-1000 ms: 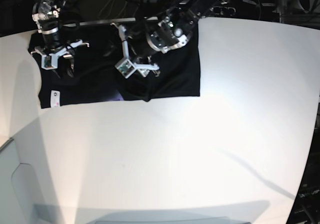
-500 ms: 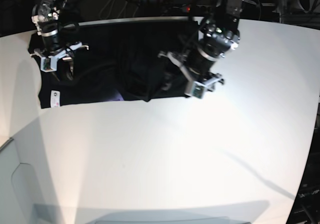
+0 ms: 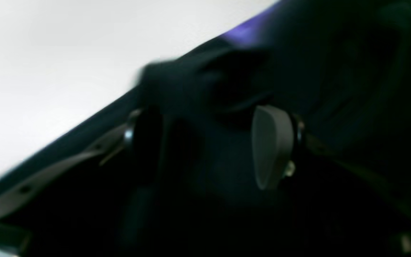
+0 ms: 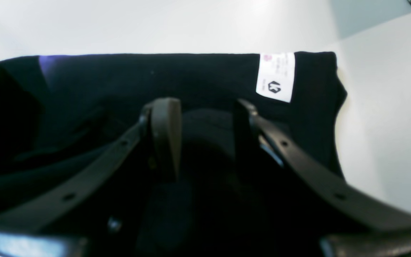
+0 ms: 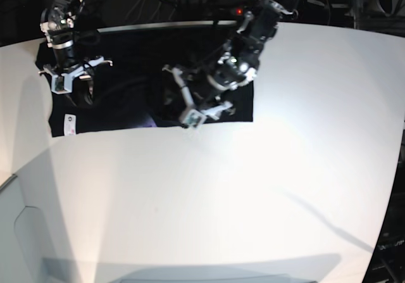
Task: Fold the T-shirt properly
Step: 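Press the folded half flat with the left gripper, then release and lift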
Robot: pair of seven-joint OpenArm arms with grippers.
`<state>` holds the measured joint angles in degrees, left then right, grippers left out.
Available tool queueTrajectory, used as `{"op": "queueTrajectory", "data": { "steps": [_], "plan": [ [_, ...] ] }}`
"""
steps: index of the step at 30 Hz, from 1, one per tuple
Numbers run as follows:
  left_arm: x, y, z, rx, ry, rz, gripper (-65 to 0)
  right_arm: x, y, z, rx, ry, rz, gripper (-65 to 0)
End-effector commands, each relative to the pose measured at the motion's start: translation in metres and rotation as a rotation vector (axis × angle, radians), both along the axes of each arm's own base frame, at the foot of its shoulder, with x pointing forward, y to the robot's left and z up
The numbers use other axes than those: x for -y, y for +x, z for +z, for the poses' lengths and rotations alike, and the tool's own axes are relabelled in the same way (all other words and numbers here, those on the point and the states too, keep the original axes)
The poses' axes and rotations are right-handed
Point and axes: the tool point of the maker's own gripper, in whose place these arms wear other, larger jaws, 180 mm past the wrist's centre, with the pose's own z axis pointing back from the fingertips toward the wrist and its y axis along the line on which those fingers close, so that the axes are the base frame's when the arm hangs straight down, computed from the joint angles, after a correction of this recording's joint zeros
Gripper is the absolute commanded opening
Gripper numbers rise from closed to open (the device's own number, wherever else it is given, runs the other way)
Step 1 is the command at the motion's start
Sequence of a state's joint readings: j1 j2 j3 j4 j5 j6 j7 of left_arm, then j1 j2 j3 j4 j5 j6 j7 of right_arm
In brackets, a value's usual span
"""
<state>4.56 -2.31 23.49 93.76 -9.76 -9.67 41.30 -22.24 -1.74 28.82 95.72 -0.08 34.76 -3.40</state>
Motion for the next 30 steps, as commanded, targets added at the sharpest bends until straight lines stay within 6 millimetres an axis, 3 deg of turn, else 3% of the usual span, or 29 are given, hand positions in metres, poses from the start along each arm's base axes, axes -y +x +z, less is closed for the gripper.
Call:
{"op": "queueTrajectory", "data": {
  "steps": [1,4,9,12,17,20,26,28,30],
  "plan": [
    [0.014,0.011,0.011,0.031,-0.035,-0.004,-26.1,0.002,0.004,0.012,0.050,0.002,0.007,-39.8],
    [0.042,0.020,0.011,0.016,-0.060,-0.031,-26.1,0.002,0.004,0.013,0.052,-0.002,0.007,-39.8],
    [0.063,0.029,0.040,0.061,-0.132,-0.035,-26.1,0.011,0.004,0.017,0.056,-0.023,0.000,-39.8],
    [0.063,0.031,0.068,0.126,-0.171,-0.031,-26.1,0.019,0.003,0.019,0.059,-0.035,-0.020,-39.8],
    [0.029,0.014,0.084,0.202,-0.141,-0.034,-26.1,0.041,0.006,0.038,0.106,-0.076,-0.073,-39.7],
    [0.017,-0.009,0.080,0.187,-0.124,-0.048,-26.1,0.041,0.007,0.042,0.115,-0.082,-0.072,-38.3],
    [-0.011,-0.040,0.038,0.098,-0.021,-0.080,-26.1,0.042,0.007,0.042,0.116,-0.085,-0.074,-34.8],
    [-0.012,-0.043,0.029,0.073,-0.009,-0.082,-26.1,0.042,0.007,0.042,0.114,-0.083,-0.073,-34.4],
    [0.001,-0.054,0.021,0.047,-0.014,-0.121,-26.1,0.042,0.006,0.042,0.114,-0.082,-0.075,-34.4]
  ]
}}
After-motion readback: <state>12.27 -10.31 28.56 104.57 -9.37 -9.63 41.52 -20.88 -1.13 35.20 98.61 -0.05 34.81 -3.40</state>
